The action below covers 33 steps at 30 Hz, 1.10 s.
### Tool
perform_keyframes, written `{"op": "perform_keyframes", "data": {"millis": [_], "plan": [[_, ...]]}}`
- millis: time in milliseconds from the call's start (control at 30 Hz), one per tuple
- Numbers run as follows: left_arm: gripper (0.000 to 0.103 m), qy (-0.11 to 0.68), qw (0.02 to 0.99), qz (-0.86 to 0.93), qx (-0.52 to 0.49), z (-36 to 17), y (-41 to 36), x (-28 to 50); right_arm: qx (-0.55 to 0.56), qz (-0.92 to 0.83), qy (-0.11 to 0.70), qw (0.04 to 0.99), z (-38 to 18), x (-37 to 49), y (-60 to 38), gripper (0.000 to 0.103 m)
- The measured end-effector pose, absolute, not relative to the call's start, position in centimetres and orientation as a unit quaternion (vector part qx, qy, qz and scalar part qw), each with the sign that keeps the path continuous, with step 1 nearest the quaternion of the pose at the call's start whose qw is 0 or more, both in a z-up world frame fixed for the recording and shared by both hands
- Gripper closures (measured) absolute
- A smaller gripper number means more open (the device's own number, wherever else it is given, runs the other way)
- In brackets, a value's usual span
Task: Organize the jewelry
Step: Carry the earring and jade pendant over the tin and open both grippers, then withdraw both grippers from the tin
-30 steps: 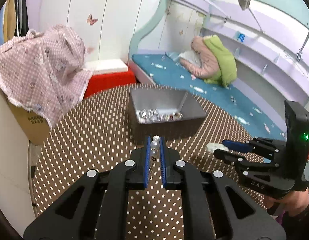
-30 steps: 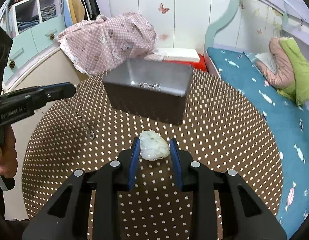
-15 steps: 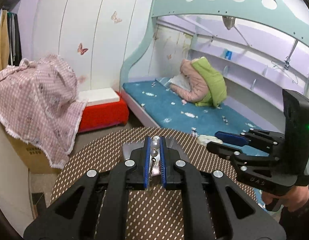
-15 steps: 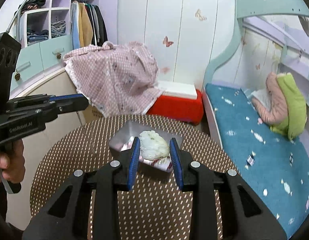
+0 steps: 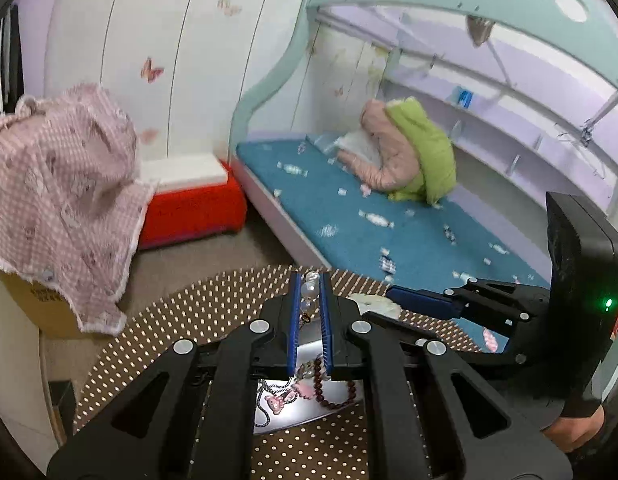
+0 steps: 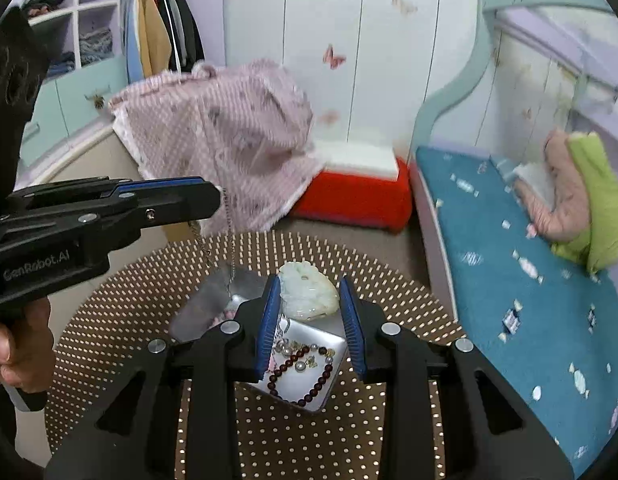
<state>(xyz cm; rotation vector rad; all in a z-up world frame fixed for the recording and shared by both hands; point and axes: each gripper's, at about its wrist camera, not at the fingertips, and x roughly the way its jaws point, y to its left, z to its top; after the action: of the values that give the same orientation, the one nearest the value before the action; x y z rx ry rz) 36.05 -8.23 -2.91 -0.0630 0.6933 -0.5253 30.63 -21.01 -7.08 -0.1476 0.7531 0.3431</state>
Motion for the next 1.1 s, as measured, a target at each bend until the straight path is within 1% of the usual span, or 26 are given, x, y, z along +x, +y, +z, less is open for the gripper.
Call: {"op": "perform_keyframes", "data": {"millis": [133,167,200,233,267,300,333,367,400,433,500,767,1100], "plan": [[0.092,0.369,0.897,-0.241,-0.024,-5.5,-8.8,37.5,-0.061,0.162,0.398,0.901,-9.5,32.3,-21.1,0.074],[0.081,0.373,0.897,-0.237,-0.023,-5.9,-8.7,37.5,-0.055,0.163,0.403,0.899,-9.7,32.5,-21.3,0.074],[0.055,0.373,0.898,-0.232,-0.023,-6.2,-8.6,37.5,-0.047,0.159,0.407,0.898,-9.9,32.6,-21.5,0.073],[0.040,0.370,0.901,-0.223,-0.025,-6.3,-8.3,37.3,-0.043,0.155,0.406,0.899,-9.9,32.7,-21.7,0.061],[0.019,0.361,0.908,-0.210,-0.030,-6.3,-7.8,37.0,-0.038,0.153,0.403,0.902,-9.8,32.5,-21.9,0.049],[0.014,0.355,0.912,-0.203,-0.033,-6.2,-7.4,36.7,-0.034,0.151,0.396,0.905,-9.7,32.3,-22.1,0.027],[0.014,0.354,0.914,-0.198,-0.032,-6.0,-7.2,36.5,-0.029,0.147,0.388,0.909,-9.5,32.1,-22.4,0.020],[0.012,0.352,0.915,-0.193,-0.030,-5.9,-7.0,36.3,-0.026,0.144,0.386,0.911,-9.3,31.9,-22.6,0.018],[0.009,0.350,0.918,-0.187,-0.026,-5.8,-6.8,36.1,-0.023,0.141,0.386,0.911,-9.2,31.8,-22.7,0.014],[0.008,0.345,0.921,-0.178,-0.021,-5.7,-6.6,35.8,-0.018,0.134,0.385,0.913,-9.0,31.6,-22.8,0.007],[0.005,0.334,0.929,-0.159,-0.008,-5.3,-6.2,34.9,-0.013,0.122,0.378,0.917,-8.6,31.2,-23.1,0.007],[0.005,0.284,0.954,-0.086,0.028,-3.2,-4.9,29.9,0.023,0.097,0.345,0.933,-6.0,28.1,-23.4,0.007],[0.005,0.219,0.975,-0.044,0.017,-0.1,-2.7,21.1,0.034,0.079,0.290,0.953,-2.1,20.2,-22.8,0.007]]}}
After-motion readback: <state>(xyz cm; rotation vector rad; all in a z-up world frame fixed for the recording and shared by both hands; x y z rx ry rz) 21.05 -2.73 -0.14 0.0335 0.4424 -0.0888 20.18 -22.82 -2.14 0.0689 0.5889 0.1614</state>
